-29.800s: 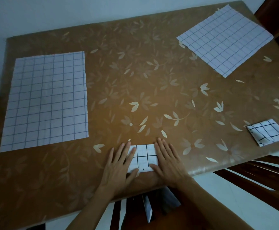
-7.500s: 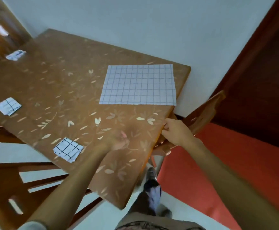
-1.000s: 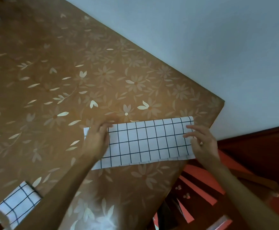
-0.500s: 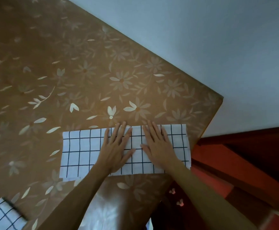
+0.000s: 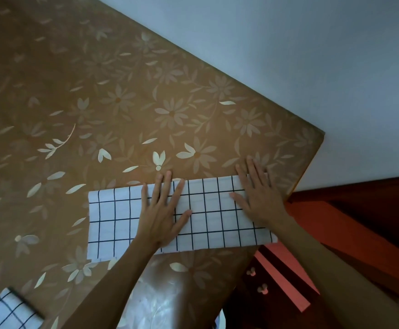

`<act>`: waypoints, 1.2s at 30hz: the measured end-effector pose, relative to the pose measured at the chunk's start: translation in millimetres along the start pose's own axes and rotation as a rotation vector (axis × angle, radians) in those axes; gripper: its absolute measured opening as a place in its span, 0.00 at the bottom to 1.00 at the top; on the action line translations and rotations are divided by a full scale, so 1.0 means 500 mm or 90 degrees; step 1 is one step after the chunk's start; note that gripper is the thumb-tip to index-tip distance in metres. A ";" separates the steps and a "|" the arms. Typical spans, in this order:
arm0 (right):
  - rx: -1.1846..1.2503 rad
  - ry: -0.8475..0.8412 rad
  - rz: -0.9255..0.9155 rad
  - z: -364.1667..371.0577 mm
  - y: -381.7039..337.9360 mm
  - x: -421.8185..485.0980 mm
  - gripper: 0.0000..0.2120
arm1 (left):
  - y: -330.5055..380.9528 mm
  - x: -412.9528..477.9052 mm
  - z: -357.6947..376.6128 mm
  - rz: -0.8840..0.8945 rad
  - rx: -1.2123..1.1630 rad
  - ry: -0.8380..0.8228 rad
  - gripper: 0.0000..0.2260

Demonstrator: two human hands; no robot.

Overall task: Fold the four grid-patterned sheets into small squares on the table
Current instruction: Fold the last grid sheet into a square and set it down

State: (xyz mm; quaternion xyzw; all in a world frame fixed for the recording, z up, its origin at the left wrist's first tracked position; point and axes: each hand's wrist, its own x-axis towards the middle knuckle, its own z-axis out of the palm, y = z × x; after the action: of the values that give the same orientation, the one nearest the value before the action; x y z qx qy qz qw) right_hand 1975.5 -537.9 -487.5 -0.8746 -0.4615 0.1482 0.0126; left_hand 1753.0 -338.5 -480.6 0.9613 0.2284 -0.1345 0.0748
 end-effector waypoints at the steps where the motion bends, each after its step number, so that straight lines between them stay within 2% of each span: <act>1: 0.001 0.001 0.002 -0.005 0.011 0.001 0.35 | 0.001 -0.001 -0.002 -0.001 -0.003 -0.001 0.35; 5: 0.005 0.015 0.013 -0.018 0.017 0.000 0.35 | 0.022 -0.004 -0.013 -0.016 -0.044 -0.001 0.36; 8: 0.070 0.070 0.045 -0.028 0.006 -0.017 0.33 | 0.049 0.010 -0.034 -0.030 -0.084 0.056 0.34; 10: 0.132 0.090 0.064 -0.039 0.006 -0.034 0.31 | 0.066 0.038 -0.057 0.028 -0.151 0.120 0.27; 12: 0.185 0.145 0.118 -0.048 0.008 -0.054 0.27 | 0.085 0.078 -0.076 0.124 -0.191 0.137 0.22; 14: 0.254 0.190 0.238 -0.058 0.008 -0.074 0.23 | 0.109 0.120 -0.096 0.191 -0.151 0.064 0.23; 15: 0.290 0.180 0.306 -0.061 0.006 -0.084 0.23 | 0.123 0.138 -0.112 0.192 -0.127 0.021 0.24; 18: 0.398 0.108 0.454 -0.066 0.003 -0.117 0.30 | 0.153 0.183 -0.150 0.093 -0.096 -0.109 0.21; 21: 0.540 0.032 0.527 -0.058 0.003 -0.140 0.39 | 0.157 0.200 -0.163 0.048 -0.048 -0.158 0.18; 23: 0.560 0.021 0.518 -0.054 -0.002 -0.152 0.44 | 0.147 0.188 -0.171 0.061 -0.072 -0.148 0.24; 25: 0.587 0.056 0.490 -0.056 -0.002 -0.160 0.38 | 0.127 0.172 -0.185 0.049 -0.208 -0.175 0.31; 28: 0.697 0.109 0.406 -0.086 0.001 -0.166 0.15 | 0.096 0.148 -0.218 0.016 -0.425 -0.212 0.33; 29: 0.735 0.128 0.385 -0.100 0.005 -0.163 0.11 | 0.090 0.138 -0.228 -0.021 -0.499 -0.211 0.33; 30: 0.791 0.146 0.380 -0.113 0.009 -0.157 0.10 | 0.086 0.129 -0.240 -0.062 -0.576 -0.197 0.33; 32: 0.902 0.144 0.371 -0.127 0.019 -0.141 0.17 | 0.088 0.113 -0.267 -0.190 -0.720 -0.176 0.28; 34: 0.955 0.063 0.307 -0.148 0.008 -0.129 0.25 | 0.080 0.101 -0.280 -0.285 -0.854 -0.227 0.15; 35: 0.970 0.003 0.274 -0.157 -0.003 -0.123 0.26 | 0.076 0.095 -0.280 -0.322 -0.897 -0.248 0.13; 36: 0.982 -0.047 0.241 -0.161 -0.015 -0.117 0.24 | 0.066 0.090 -0.274 -0.344 -0.923 -0.260 0.15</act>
State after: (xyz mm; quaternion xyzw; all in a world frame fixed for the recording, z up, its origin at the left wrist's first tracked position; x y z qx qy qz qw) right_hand 1960.5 -571.8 -394.7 -0.6774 -0.0723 0.4546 0.5738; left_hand 1837.5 -320.7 -360.3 0.5408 0.4658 -0.1394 0.6864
